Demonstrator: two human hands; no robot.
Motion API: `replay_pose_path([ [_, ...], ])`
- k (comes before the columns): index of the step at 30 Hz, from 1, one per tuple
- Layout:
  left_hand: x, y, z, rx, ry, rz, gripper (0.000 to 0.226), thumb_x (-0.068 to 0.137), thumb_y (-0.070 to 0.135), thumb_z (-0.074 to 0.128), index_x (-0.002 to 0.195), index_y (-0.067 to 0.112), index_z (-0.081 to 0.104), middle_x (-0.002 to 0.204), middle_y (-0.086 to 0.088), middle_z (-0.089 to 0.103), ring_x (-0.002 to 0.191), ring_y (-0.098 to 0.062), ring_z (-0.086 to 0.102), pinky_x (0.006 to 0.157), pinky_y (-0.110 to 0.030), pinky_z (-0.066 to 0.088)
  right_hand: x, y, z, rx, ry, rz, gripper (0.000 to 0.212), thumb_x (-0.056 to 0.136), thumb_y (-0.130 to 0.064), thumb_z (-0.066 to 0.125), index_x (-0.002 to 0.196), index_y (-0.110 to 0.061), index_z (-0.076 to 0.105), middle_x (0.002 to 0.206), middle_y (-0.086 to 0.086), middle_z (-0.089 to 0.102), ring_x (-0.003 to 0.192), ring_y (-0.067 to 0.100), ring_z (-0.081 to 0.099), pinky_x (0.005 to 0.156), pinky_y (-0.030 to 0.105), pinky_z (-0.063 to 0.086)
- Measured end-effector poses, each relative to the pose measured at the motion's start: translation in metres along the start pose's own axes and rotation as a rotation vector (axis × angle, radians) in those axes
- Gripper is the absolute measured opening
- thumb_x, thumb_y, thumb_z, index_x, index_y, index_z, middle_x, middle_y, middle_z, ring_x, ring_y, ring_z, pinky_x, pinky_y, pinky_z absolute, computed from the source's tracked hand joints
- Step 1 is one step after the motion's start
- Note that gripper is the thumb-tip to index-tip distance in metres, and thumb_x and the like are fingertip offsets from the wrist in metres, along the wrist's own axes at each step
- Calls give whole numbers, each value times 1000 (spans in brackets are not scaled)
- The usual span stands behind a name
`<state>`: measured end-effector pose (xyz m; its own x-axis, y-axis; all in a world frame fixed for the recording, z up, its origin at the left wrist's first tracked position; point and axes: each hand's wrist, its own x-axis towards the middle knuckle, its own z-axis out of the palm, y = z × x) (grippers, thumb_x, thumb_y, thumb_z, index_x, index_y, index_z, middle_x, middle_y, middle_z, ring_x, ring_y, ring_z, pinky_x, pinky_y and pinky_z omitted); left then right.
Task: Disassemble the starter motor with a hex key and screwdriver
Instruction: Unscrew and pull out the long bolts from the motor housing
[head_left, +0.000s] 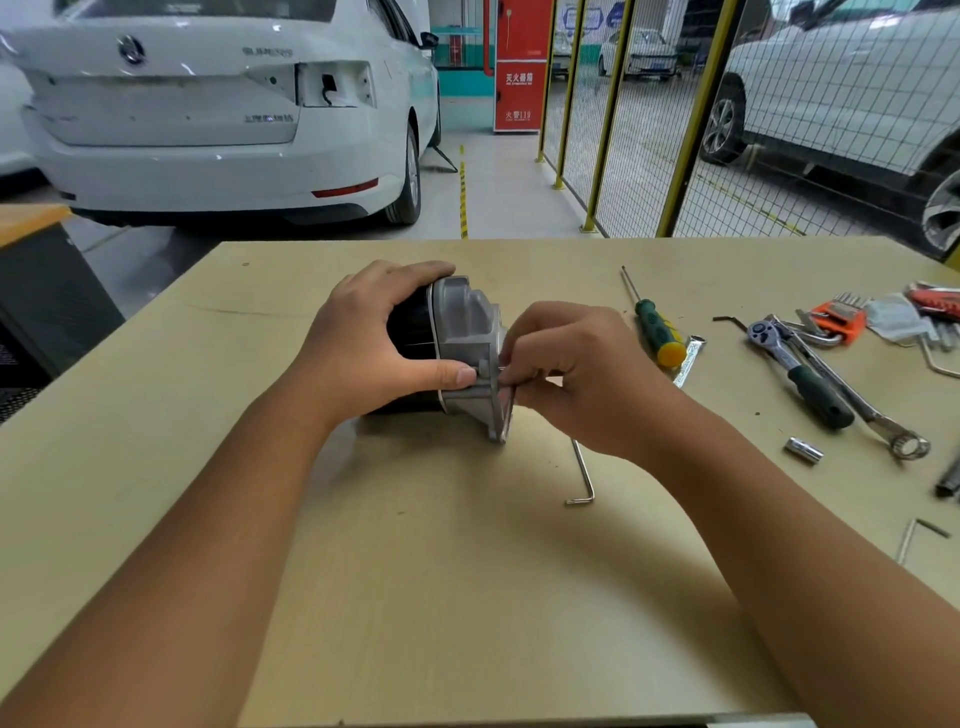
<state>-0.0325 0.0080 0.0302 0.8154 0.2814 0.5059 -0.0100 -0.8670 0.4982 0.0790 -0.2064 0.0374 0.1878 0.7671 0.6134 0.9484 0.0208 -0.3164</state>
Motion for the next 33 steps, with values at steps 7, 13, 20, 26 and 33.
replay_pose_path([
  [7,0,-2,0,3,1,2,101,52,77,77,144,43,55,124,13,58,119,-18,56,104,-47,49,1,3,10,214,150,282,10,83,-9,81,80,-6,72,67,4,68,60,22,67,58,45,57],
  [13,0,-1,0,5,0,5,101,53,78,77,145,43,54,126,11,58,119,-18,56,103,-48,49,-1,5,17,326,122,388,10,91,-12,74,85,-11,66,61,6,66,48,18,68,46,40,59],
  [20,1,-1,0,0,-9,-1,102,53,79,77,145,43,54,127,11,59,122,-18,55,105,-49,48,-2,3,18,364,136,371,13,91,-14,74,83,-8,65,58,14,62,44,27,62,40,45,54],
  [26,0,0,0,-15,-11,-2,101,52,77,78,144,42,55,127,10,60,121,-20,57,105,-49,48,-7,5,8,372,32,297,15,84,-12,82,81,-4,70,62,7,67,51,26,67,47,50,53],
  [33,-1,0,-1,-17,-18,-4,101,52,76,78,144,42,54,128,11,59,121,-19,56,105,-49,49,-4,7,7,264,107,295,14,89,-13,77,86,1,73,68,10,70,59,21,69,58,47,58],
])
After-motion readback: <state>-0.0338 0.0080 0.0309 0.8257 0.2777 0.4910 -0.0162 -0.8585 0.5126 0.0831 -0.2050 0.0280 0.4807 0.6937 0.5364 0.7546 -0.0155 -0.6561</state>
